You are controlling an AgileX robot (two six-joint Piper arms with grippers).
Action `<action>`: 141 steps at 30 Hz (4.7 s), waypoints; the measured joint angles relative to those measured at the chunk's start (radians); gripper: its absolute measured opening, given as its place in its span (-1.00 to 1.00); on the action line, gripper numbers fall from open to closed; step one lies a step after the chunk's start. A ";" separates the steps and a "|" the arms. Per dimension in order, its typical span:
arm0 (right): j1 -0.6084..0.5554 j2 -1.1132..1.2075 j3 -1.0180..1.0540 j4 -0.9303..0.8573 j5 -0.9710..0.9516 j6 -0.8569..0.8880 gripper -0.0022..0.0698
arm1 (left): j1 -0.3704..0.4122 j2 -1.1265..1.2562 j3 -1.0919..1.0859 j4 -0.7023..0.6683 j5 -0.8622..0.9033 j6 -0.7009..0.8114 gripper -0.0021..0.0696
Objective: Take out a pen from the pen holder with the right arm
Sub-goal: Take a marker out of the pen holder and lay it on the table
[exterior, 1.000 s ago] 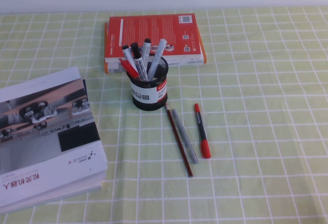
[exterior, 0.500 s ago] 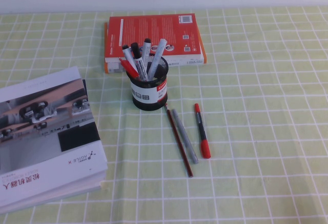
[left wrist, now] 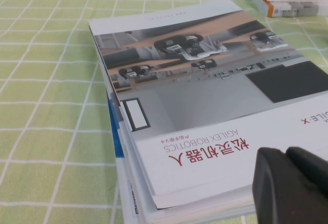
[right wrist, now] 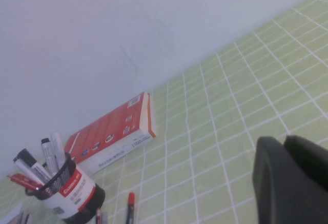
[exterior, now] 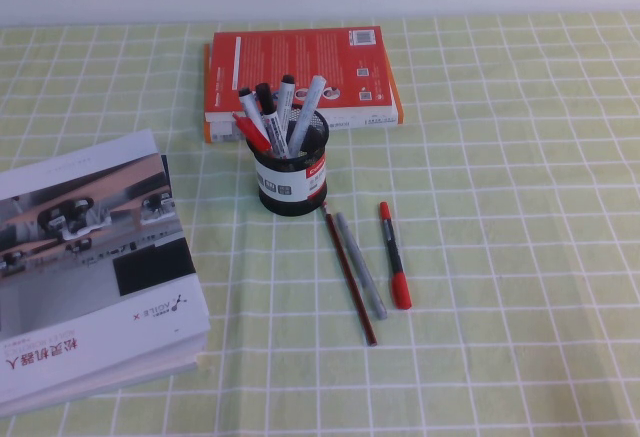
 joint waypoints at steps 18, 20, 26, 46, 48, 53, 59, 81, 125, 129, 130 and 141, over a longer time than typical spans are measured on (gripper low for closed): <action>0.000 0.410 -0.398 -0.072 0.414 -0.115 -0.97 | 0.000 0.000 0.000 0.000 0.000 0.000 -0.96; 0.000 0.480 -0.428 -0.076 0.437 -0.149 -0.97 | 0.000 0.000 0.000 0.000 0.000 0.000 -0.96; 0.000 0.649 -0.476 -0.019 0.437 -0.316 -0.97 | 0.000 0.000 0.000 0.000 0.000 0.000 -0.96; 0.561 1.166 -0.714 0.103 0.032 -0.473 -0.97 | 0.000 0.000 0.000 0.000 0.000 0.000 -0.96; 0.599 1.234 -0.771 0.104 0.022 -0.489 -0.97 | 0.000 0.000 0.000 0.000 0.000 0.000 -0.96; 0.661 1.402 -0.914 0.105 0.020 -0.557 -0.97 | 0.000 0.000 0.000 0.000 0.000 0.000 -0.96; 0.705 1.541 -1.039 0.045 0.020 -0.642 -0.85 | 0.000 0.000 0.000 0.000 0.000 0.000 -0.96; 0.816 1.969 -1.342 -0.156 -0.359 -0.661 0.09 | 0.000 0.000 0.000 0.000 0.000 0.000 -0.96; 0.856 2.217 -1.655 0.438 -0.623 -1.257 -0.02 | 0.000 0.000 0.000 0.000 0.000 0.000 -0.96; 0.856 2.217 -1.655 0.439 -0.623 -1.257 -0.07 | 0.000 0.000 0.000 0.000 0.000 0.000 -0.96; 0.856 2.217 -1.655 0.439 -0.623 -1.257 -0.08 | 0.000 0.000 0.000 0.000 0.000 0.000 -0.96; 0.856 2.217 -1.655 0.439 -0.623 -1.257 -0.46 | 0.000 0.000 0.000 0.000 0.000 0.000 -0.96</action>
